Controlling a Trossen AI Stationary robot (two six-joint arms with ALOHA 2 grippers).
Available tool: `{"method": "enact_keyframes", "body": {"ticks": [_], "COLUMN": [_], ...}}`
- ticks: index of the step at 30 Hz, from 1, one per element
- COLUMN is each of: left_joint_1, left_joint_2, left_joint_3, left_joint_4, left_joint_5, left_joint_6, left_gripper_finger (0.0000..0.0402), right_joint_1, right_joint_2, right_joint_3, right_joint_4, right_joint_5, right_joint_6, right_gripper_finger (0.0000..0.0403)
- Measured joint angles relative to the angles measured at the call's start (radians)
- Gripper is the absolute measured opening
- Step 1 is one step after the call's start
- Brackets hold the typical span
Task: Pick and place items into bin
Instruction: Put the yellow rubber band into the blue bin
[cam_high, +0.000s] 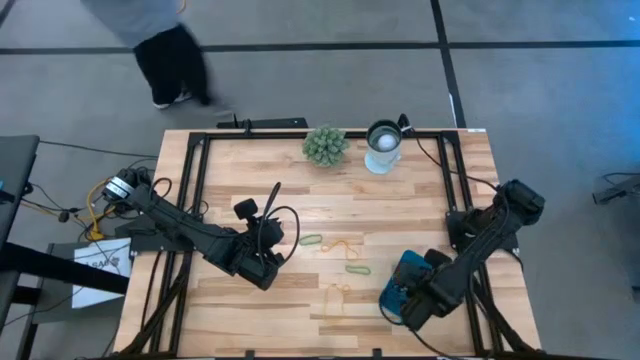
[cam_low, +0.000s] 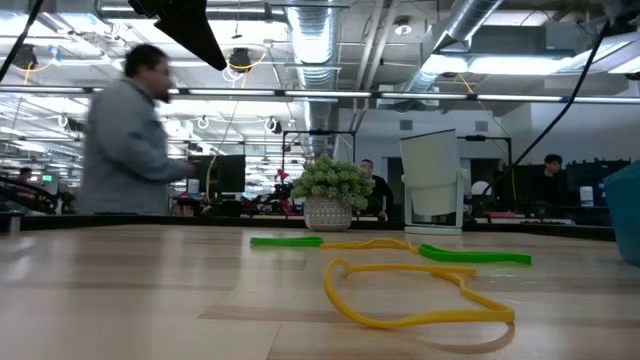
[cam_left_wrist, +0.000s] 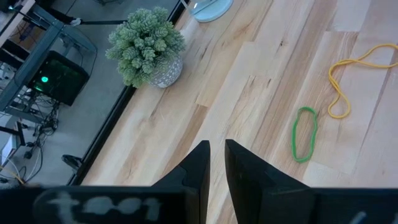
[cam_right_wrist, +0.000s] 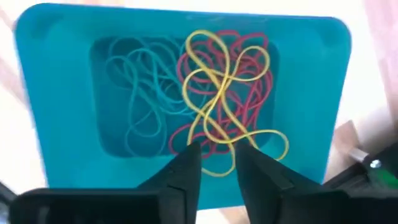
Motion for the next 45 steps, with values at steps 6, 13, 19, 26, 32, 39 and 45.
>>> {"method": "enact_keyframes", "body": {"ticks": [6, 13, 19, 26, 32, 39, 45], "left_joint_1": [0.0, 0.0, 0.0, 0.001, 0.002, 0.038, 0.156], "left_joint_2": [0.0, 0.0, -0.015, -0.135, -0.263, -0.405, -0.457], "left_joint_3": [0.0, 0.0, 0.0, 0.0, 0.0, -0.173, -0.458], "left_joint_4": [0.0, 0.0, -0.041, -0.176, -0.216, 0.037, 0.652], "left_joint_5": [0.0, 0.004, 0.0, -0.106, -0.125, -0.065, 0.175], "left_joint_6": [0.0, 0.015, 0.016, 0.006, 0.024, 0.151, 0.401], "left_gripper_finger": [0.0041, 0.0041, 0.0041, 0.0041, 0.0041, 0.0041, 0.0041], "right_joint_1": [-0.052, -0.057, -0.089, -0.174, -0.327, -0.484, -0.605], "right_joint_2": [-0.028, -0.156, -0.237, -0.379, -0.555, -0.68, -0.494], "right_joint_3": [0.008, 0.064, 0.063, 0.059, -0.086, -0.465, -0.639], "right_joint_4": [-0.006, 0.019, 0.034, -0.002, 0.018, 0.53, 1.039], "right_joint_5": [0.016, 0.362, 0.508, 0.532, 0.57, 0.378, 0.203], "right_joint_6": [-0.019, -0.181, -0.314, -0.513, -0.559, -0.693, -0.707], "right_gripper_finger": [0.0123, 0.0127, 0.012, 0.0118, 0.0118, 0.0118, 0.0118]}}
